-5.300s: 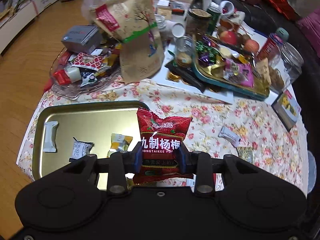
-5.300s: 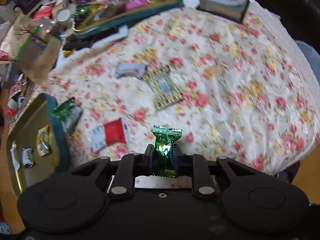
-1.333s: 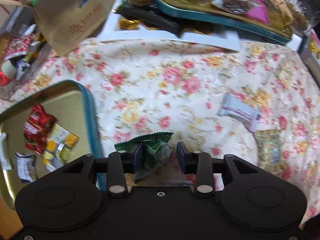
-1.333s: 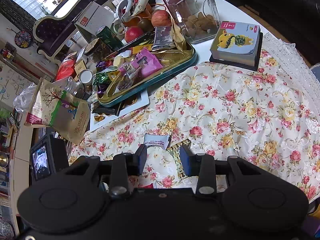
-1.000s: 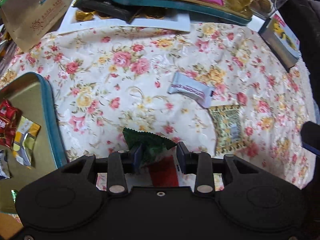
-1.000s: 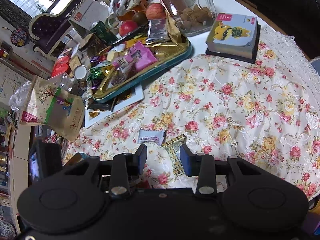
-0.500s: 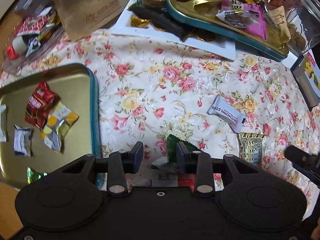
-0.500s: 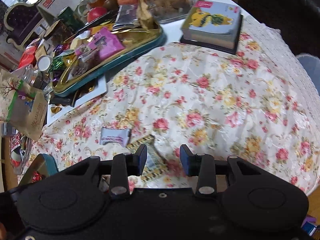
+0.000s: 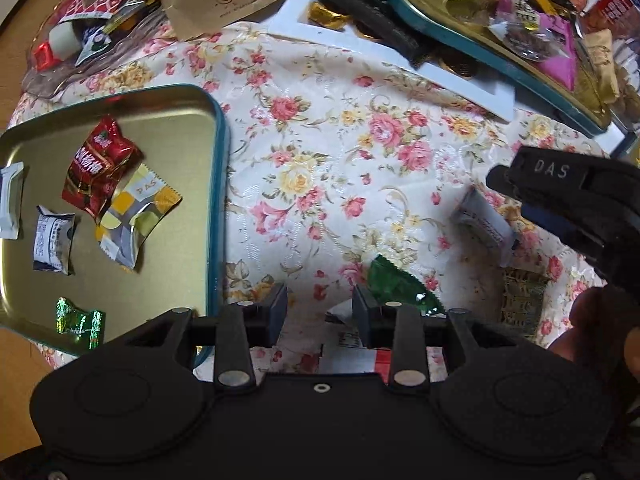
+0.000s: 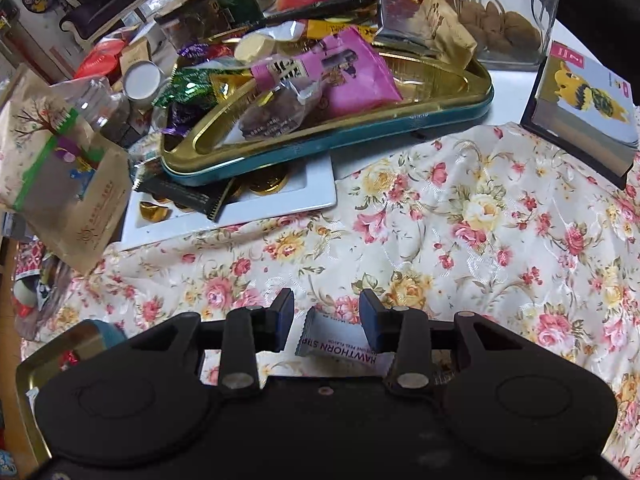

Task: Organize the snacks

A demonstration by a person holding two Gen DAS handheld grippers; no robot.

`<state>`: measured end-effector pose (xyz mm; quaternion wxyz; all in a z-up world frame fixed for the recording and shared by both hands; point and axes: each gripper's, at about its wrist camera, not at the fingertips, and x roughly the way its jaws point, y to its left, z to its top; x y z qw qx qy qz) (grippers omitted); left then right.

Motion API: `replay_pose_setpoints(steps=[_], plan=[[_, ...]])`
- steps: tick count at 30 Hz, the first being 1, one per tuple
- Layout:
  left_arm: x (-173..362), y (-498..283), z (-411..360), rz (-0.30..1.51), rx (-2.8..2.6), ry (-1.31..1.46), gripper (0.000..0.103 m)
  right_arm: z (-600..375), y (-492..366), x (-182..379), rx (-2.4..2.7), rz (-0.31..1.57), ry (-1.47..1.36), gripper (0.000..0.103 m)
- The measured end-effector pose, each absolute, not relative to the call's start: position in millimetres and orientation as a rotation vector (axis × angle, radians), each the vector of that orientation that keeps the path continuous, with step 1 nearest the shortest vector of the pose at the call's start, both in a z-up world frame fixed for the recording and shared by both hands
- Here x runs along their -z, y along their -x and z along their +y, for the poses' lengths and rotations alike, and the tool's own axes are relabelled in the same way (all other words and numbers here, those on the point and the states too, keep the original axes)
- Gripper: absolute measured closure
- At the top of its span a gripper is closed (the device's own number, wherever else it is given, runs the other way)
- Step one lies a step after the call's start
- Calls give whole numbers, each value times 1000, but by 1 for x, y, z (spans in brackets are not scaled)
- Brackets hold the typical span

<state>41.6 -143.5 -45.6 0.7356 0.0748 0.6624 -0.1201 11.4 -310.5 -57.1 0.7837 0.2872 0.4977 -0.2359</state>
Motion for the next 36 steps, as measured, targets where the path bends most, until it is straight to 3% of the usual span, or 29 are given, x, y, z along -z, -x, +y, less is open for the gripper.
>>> replay_pose_setpoints(steps=[17,36], plan=[[81,-39,-147,1558,254,-215,61,-316,16,81,502,1189,-533,66],[89,28,-192,1579,488,-392,60,-343,89,82,497,1349,-475,70]])
